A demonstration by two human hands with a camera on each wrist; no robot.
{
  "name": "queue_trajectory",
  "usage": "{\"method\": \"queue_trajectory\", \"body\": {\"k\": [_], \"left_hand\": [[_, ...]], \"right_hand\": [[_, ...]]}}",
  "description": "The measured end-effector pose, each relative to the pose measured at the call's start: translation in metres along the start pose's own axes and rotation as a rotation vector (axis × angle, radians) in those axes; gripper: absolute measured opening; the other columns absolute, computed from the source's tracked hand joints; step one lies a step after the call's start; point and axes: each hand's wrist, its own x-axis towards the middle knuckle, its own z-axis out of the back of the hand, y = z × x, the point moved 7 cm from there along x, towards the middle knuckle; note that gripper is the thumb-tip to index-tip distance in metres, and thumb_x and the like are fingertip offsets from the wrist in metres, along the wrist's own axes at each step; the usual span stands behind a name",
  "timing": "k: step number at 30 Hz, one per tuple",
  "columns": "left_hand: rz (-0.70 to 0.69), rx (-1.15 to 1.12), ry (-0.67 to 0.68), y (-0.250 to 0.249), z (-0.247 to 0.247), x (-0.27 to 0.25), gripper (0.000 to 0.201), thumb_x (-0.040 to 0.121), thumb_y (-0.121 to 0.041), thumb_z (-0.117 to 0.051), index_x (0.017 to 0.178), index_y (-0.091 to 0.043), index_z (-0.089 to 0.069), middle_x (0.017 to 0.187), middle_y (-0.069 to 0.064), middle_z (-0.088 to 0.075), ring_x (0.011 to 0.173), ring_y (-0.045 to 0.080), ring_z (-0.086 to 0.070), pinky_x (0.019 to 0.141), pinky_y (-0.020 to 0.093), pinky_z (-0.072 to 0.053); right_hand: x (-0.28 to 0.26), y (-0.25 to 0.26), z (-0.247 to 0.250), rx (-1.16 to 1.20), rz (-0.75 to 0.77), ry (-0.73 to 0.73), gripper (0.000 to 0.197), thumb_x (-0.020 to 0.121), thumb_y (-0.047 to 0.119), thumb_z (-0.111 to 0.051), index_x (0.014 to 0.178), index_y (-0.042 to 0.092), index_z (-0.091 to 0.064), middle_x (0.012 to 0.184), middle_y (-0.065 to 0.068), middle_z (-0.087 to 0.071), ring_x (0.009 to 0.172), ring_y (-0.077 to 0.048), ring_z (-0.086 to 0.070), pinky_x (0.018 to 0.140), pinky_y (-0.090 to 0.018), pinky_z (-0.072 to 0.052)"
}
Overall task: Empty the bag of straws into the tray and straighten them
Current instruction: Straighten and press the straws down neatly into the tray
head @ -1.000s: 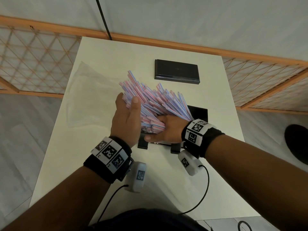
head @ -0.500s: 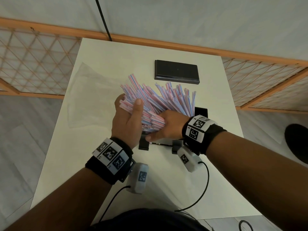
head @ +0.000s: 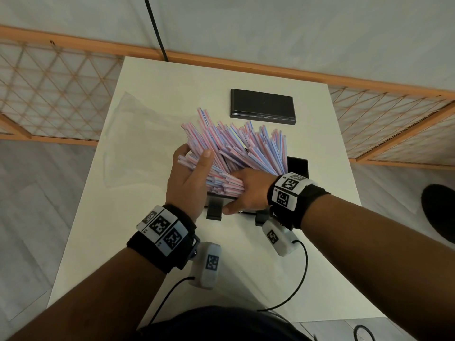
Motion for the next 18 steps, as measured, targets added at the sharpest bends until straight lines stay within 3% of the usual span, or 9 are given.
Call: {"method": "queue_trajectory", "body": {"k": [3, 8, 13, 18], "left_hand": [[0.004, -0.071, -0.003, -0.001, 0.000, 0.000, 0.051, 0.084, -0.050, -0.061, 0.121, -0.014, -0.061, 0.109, -0.001, -0.072, 0.104, 0.016, -0.071, 0.087, 0.037, -0.056], [-0.003, -0.082, 0.026, -0.003, 0.002, 0.000, 0.059, 0.083, -0.047, -0.065, 0.127, -0.007, -0.058, 0.117, 0.010, -0.069, 0.109, 0.023, -0.069, 0.096, 0.047, -0.055], [0.020, -0.100, 0.021, -0.003, 0.001, -0.001, 0.062, 0.081, -0.045, -0.068, 0.125, -0.003, -0.056, 0.117, 0.015, -0.069, 0.106, 0.026, -0.070, 0.095, 0.054, -0.055], [0.023, -0.114, 0.020, -0.004, 0.000, 0.001, 0.052, 0.082, -0.044, -0.069, 0.120, -0.009, -0.062, 0.113, 0.011, -0.071, 0.106, 0.026, -0.070, 0.096, 0.054, -0.054]], "right_hand": [[-0.002, -0.001, 0.003, 0.050, 0.033, -0.002, 0.058, 0.066, 0.048, -0.087, 0.118, 0.033, -0.063, 0.108, 0.012, -0.068, 0.100, -0.013, -0.063, 0.096, -0.036, -0.050], [-0.002, 0.003, 0.009, 0.094, 0.088, -0.076, 0.051, 0.060, 0.042, -0.092, 0.102, 0.030, -0.066, 0.094, 0.011, -0.071, 0.086, -0.008, -0.067, 0.086, -0.035, -0.056], [0.001, 0.008, 0.012, 0.000, 0.072, -0.153, 0.067, 0.054, 0.047, -0.092, 0.105, 0.025, -0.055, 0.095, 0.009, -0.063, 0.085, -0.013, -0.062, 0.081, -0.036, -0.055], [0.004, 0.008, 0.006, -0.062, 0.000, -0.037, 0.054, 0.062, 0.051, -0.087, 0.101, 0.023, -0.064, 0.093, 0.005, -0.068, 0.084, -0.015, -0.065, 0.083, -0.038, -0.057]]}}
